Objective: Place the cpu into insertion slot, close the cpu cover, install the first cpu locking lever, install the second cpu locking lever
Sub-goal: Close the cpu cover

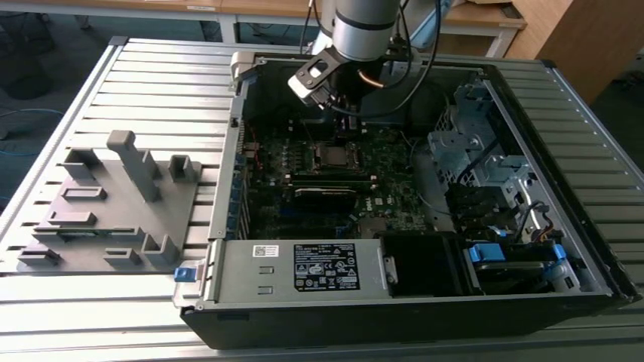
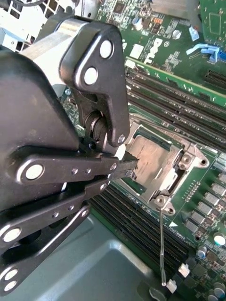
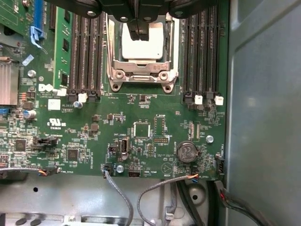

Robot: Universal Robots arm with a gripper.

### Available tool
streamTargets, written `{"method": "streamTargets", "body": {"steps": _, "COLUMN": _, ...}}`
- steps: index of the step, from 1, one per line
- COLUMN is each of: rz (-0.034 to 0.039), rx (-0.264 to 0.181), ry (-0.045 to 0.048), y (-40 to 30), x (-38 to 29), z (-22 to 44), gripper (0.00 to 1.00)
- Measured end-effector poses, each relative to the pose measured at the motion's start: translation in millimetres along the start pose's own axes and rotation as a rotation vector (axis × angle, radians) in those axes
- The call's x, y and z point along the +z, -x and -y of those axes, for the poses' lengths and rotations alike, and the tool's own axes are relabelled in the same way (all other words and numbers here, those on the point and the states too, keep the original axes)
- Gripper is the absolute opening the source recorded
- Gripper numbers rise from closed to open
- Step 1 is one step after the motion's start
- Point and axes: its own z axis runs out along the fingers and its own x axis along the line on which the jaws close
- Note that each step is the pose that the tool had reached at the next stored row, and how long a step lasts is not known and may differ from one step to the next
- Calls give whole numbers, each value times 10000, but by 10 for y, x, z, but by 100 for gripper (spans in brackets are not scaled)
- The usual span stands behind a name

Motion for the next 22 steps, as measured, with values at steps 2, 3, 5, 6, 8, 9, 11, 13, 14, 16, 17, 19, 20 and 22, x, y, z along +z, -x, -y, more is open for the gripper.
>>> {"method": "streamTargets", "body": {"steps": 2, "rz": -72, "rx": -6, "ry": 30, "y": 0, "x": 4, "z": 0, "gripper": 11}}
{"method": "streamTargets", "body": {"steps": 3, "rz": -83, "rx": -8, "ry": 37, "y": -1, "x": 5, "z": -1, "gripper": 11}}
{"method": "streamTargets", "body": {"steps": 5, "rz": -84, "rx": -9, "ry": 40, "y": 0, "x": 6, "z": -1, "gripper": 11}}
{"method": "streamTargets", "body": {"steps": 6, "rz": -84, "rx": -9, "ry": 48, "y": 0, "x": 7, "z": 2, "gripper": 11}}
{"method": "streamTargets", "body": {"steps": 8, "rz": -85, "rx": -9, "ry": 81, "y": -1, "x": 16, "z": 14, "gripper": 11}}
{"method": "streamTargets", "body": {"steps": 9, "rz": -83, "rx": -9, "ry": 101, "y": -1, "x": 21, "z": 24, "gripper": 11}}
{"method": "streamTargets", "body": {"steps": 11, "rz": -82, "rx": -8, "ry": 136, "y": 0, "x": 32, "z": 41, "gripper": 11}}
{"method": "streamTargets", "body": {"steps": 13, "rz": -81, "rx": -9, "ry": 155, "y": 0, "x": 36, "z": 50, "gripper": 11}}
{"method": "streamTargets", "body": {"steps": 14, "rz": -79, "rx": -9, "ry": 156, "y": -1, "x": 37, "z": 50, "gripper": 11}}
{"method": "streamTargets", "body": {"steps": 16, "rz": -84, "rx": -10, "ry": 161, "y": -1, "x": 44, "z": 50, "gripper": 11}}
{"method": "streamTargets", "body": {"steps": 17, "rz": -82, "rx": -9, "ry": 161, "y": -1, "x": 46, "z": 51, "gripper": 11}}
{"method": "streamTargets", "body": {"steps": 19, "rz": -80, "rx": -10, "ry": 161, "y": -1, "x": 47, "z": 51, "gripper": 11}}
{"method": "streamTargets", "body": {"steps": 20, "rz": -80, "rx": -9, "ry": 161, "y": -1, "x": 47, "z": 51, "gripper": 11}}
{"method": "streamTargets", "body": {"steps": 22, "rz": -82, "rx": -9, "ry": 162, "y": -1, "x": 48, "z": 51, "gripper": 11}}
